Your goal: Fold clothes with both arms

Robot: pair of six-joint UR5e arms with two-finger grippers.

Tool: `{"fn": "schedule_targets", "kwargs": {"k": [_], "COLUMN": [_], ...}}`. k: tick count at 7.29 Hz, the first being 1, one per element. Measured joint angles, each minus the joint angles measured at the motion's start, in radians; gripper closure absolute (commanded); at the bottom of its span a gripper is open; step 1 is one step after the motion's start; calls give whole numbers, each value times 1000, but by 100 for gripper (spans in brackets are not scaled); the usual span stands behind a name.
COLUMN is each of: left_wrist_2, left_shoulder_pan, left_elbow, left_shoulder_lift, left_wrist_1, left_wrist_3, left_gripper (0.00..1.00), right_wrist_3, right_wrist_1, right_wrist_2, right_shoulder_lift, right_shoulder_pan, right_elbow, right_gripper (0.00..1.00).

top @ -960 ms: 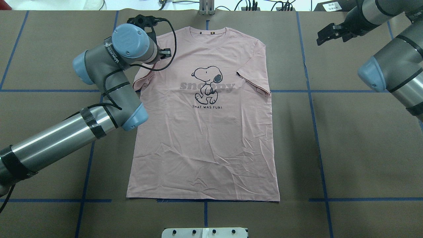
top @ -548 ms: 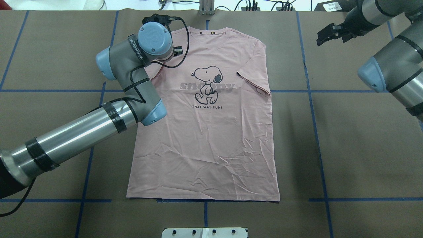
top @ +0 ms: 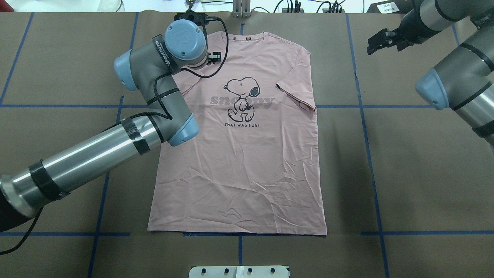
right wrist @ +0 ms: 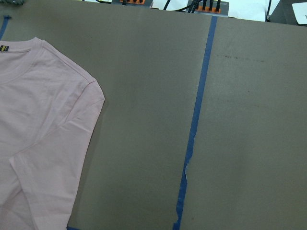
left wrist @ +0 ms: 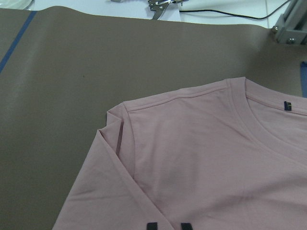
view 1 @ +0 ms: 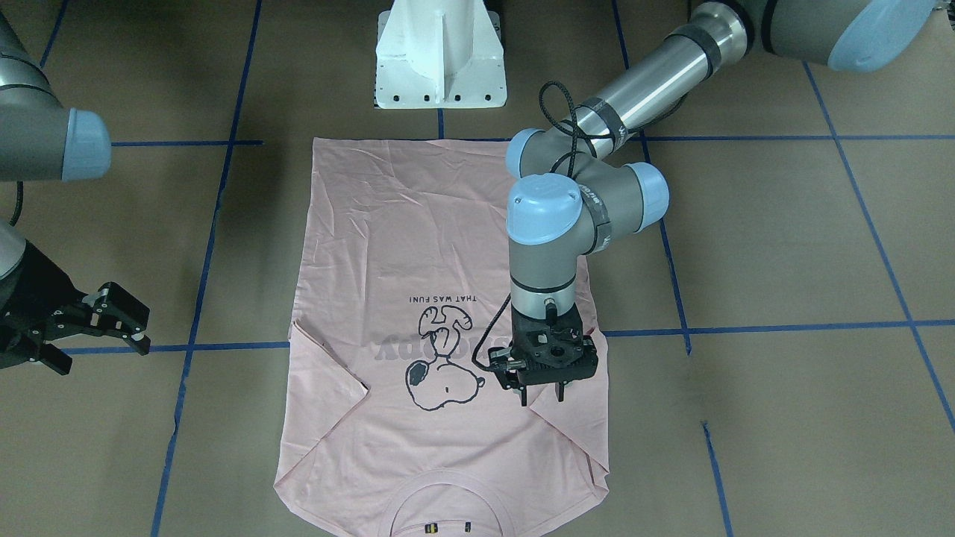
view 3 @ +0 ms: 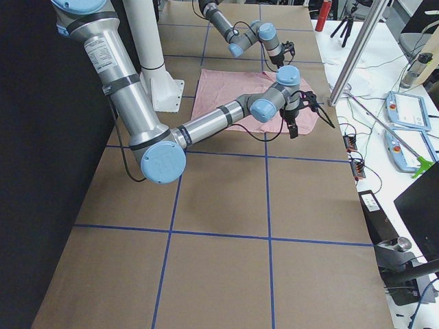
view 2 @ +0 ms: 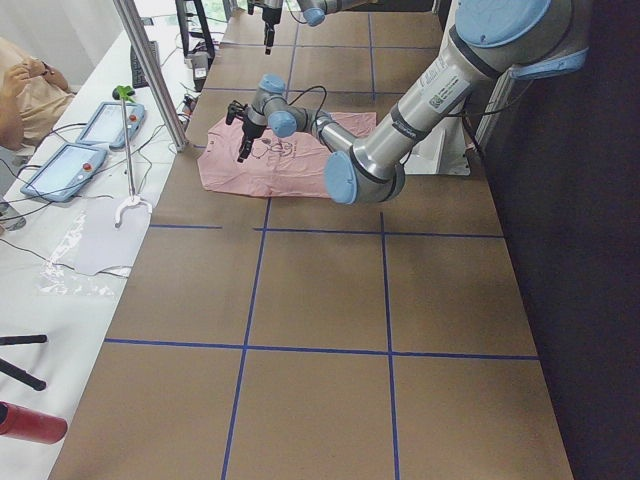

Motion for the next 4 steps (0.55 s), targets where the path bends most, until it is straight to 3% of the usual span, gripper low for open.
{"fn": "schedule_targets", "kwargs": {"k": [2,4], "left_wrist_2": [-88,-116], "left_shoulder_pan": [1,36], "left_elbow": [-230,-451], "left_shoulder_lift": [133,269], "left_wrist_1": [8,13], "left_wrist_3": [18,19], "left_gripper": [0,0], "right_wrist_3": [176,377], "right_wrist_1": [-1,-7], "right_wrist_2": [-44,-204], "right_shoulder_lift": [-50,-146], "right_shoulder_pan": [-78,-252], "right_elbow": [104,264], "right_gripper": [0,0]}}
